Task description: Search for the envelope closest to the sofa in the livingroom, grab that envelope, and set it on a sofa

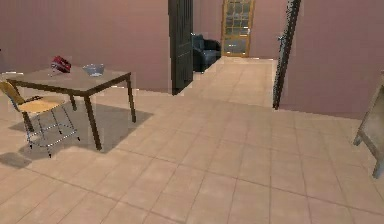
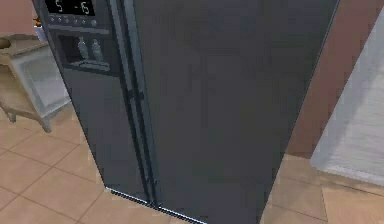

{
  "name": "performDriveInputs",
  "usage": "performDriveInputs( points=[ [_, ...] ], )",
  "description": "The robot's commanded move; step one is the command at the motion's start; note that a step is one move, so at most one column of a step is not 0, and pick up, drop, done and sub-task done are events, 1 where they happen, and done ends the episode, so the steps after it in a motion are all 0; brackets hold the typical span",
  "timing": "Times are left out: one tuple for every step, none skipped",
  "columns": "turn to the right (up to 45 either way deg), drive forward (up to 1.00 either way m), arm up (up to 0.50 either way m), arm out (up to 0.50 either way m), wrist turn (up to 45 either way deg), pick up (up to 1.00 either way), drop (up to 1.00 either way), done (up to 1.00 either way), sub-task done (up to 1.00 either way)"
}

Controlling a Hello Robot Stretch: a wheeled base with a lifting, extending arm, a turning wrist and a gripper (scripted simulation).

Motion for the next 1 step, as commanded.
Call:
performDriveInputs(
  points=[
    [6.0,0.0,0.0,0.0,0.0,0.0,0.0,0.0,0.0]
  ],
)
